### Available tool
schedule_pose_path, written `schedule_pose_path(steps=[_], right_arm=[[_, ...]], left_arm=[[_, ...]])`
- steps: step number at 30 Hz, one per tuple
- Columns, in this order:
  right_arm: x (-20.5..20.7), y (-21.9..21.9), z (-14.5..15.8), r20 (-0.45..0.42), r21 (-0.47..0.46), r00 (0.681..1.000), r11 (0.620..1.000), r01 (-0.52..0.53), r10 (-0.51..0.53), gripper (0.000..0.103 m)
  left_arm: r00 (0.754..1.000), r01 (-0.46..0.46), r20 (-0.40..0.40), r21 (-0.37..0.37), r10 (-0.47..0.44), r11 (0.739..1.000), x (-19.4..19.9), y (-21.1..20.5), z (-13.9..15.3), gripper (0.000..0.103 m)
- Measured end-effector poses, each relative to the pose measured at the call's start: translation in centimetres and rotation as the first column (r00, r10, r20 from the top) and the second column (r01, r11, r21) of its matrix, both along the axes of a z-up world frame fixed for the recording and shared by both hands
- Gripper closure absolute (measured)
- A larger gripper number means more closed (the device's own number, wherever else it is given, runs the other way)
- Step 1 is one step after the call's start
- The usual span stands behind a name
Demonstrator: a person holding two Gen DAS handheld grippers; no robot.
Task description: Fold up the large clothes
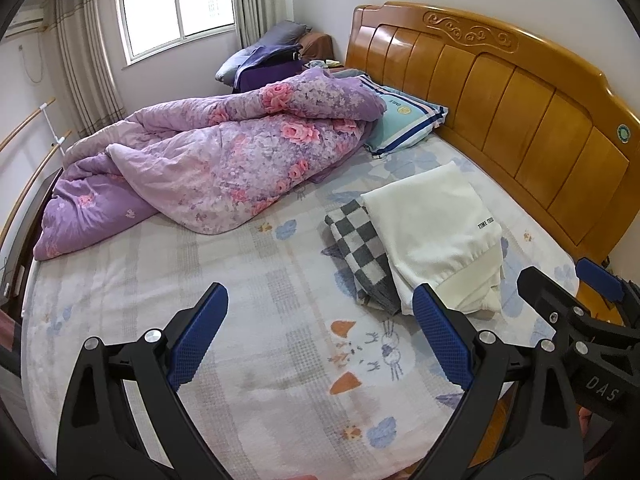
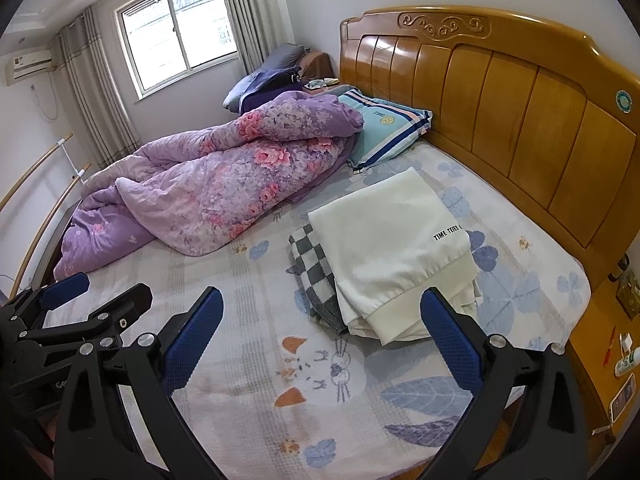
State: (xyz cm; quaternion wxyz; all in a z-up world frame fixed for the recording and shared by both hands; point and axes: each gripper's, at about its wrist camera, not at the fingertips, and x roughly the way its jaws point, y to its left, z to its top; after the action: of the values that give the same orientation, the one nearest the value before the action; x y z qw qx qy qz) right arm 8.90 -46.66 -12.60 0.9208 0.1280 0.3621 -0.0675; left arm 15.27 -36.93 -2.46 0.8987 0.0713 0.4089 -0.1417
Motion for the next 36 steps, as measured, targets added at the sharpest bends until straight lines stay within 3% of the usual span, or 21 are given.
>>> schedule_pose_path(steps=[36], right_arm=[[0.9,-0.6,0.5,0.015,-0.02,1.0,1.0,0.006,-0.005,0.008]], left_arm=[[0.999,0.053,0.012,-0.002,-0.052,0.999,-0.1,-0.1,0.6,0.009]])
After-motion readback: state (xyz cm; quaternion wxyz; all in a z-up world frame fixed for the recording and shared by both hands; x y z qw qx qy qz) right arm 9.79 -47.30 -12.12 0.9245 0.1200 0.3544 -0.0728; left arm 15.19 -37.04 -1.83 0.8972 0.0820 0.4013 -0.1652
